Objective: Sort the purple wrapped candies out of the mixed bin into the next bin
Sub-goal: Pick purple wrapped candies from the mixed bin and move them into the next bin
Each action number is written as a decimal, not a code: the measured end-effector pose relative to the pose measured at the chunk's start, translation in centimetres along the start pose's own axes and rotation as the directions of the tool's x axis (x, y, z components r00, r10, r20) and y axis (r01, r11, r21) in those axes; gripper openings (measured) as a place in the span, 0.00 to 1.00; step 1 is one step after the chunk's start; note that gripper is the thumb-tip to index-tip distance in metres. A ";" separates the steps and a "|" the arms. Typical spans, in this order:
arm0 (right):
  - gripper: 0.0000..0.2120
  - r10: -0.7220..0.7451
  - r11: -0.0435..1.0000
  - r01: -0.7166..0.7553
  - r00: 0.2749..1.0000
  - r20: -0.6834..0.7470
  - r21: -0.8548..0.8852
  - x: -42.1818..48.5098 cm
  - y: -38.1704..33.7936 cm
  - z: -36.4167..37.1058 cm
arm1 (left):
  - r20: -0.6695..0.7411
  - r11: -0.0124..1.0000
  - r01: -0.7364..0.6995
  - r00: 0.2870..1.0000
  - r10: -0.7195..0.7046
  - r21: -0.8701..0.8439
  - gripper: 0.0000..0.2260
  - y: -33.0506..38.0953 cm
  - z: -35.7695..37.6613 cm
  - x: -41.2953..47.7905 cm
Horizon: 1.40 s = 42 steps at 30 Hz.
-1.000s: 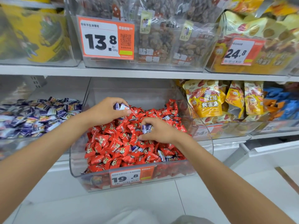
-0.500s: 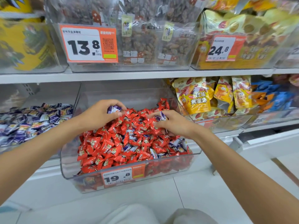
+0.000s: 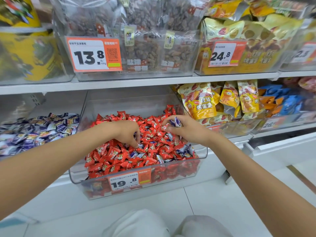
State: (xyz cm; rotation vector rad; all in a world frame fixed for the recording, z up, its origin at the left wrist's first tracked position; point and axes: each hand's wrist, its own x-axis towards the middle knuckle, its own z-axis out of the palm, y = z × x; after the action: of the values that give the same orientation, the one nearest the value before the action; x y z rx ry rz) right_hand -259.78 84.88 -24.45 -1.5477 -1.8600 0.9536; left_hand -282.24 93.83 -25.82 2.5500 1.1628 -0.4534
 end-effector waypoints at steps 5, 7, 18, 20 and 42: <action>0.01 -0.032 0.985 0.061 0.984 0.174 -0.163 0.2 1.0 0.8 | -0.205 0.918 -0.093 0.979 0.013 -0.386 0.06 -0.5 -0.2 -1.6; 0.07 0.027 0.965 0.047 0.960 0.277 -0.259 0.3 1.5 1.9 | -0.294 0.869 -0.126 0.956 -0.023 -0.478 0.06 -0.9 -0.3 -2.6; 0.13 0.048 0.992 -0.060 0.993 0.105 0.111 0.9 2.5 2.4 | -0.412 0.776 -0.125 0.892 -0.184 -0.618 0.08 -1.2 0.0 -4.3; 0.12 0.066 0.990 -0.072 0.997 0.048 0.122 1.2 1.9 2.3 | -0.394 0.730 -0.120 0.893 -0.216 -0.673 0.07 -1.3 0.1 -4.4; 0.15 -0.041 0.978 0.004 0.984 -0.174 -0.208 2.0 2.3 2.0 | -0.057 0.998 -0.045 0.997 0.042 -0.048 0.25 -0.6 0.7 -0.8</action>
State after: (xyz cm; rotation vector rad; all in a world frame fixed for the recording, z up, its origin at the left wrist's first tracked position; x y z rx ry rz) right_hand -260.37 86.65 -27.59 -1.6692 -1.8918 0.6034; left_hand -283.32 93.40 -26.27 2.5552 1.1209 -0.3409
